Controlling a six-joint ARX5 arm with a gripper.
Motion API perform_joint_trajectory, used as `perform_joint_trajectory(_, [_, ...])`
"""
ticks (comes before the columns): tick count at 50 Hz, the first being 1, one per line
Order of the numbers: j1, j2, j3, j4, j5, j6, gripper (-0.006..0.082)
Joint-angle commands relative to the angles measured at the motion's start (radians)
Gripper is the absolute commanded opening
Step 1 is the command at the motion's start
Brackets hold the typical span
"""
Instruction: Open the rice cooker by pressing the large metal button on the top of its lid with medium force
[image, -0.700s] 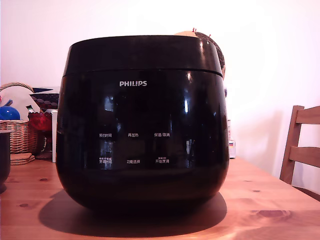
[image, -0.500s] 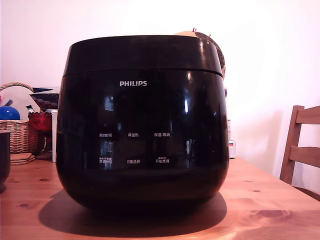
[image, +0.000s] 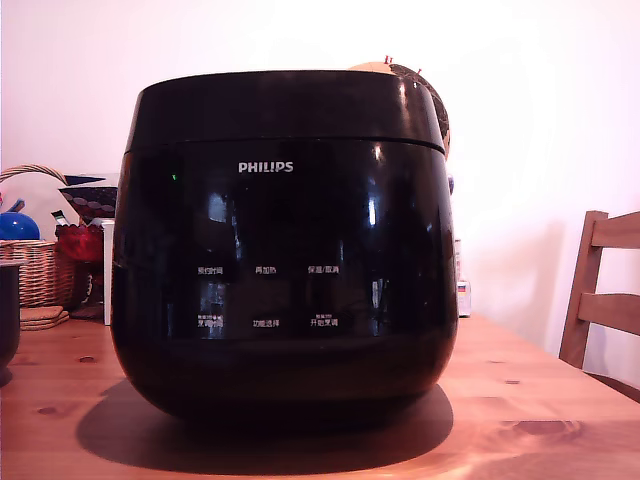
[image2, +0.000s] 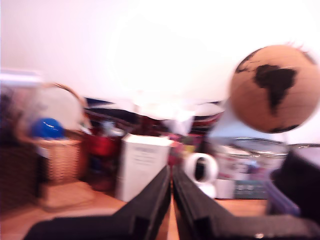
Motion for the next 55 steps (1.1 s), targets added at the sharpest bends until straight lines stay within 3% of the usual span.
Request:
perform_joint_trajectory(1, [-0.002, -0.009, 0.031, -0.003, 0.053, -0.045, -0.0024])
perform_joint_trajectory(7, [-0.006, -0.009, 0.059, -0.011, 0.155, -0.126, -0.0024])
perform_joint_trajectory(19, [-0.062, 0.001, 0.137, -0.058, 0.288, -0.163, -0.0024])
perform_joint_trajectory(38, [-0.257, 0.175, 0.272, -0.042, 0.313, -0.159, -0.0024])
perform_joint_trajectory(55, [-0.437, 0.482, 0.359, 0.105, 0.288, -0.085, -0.0024])
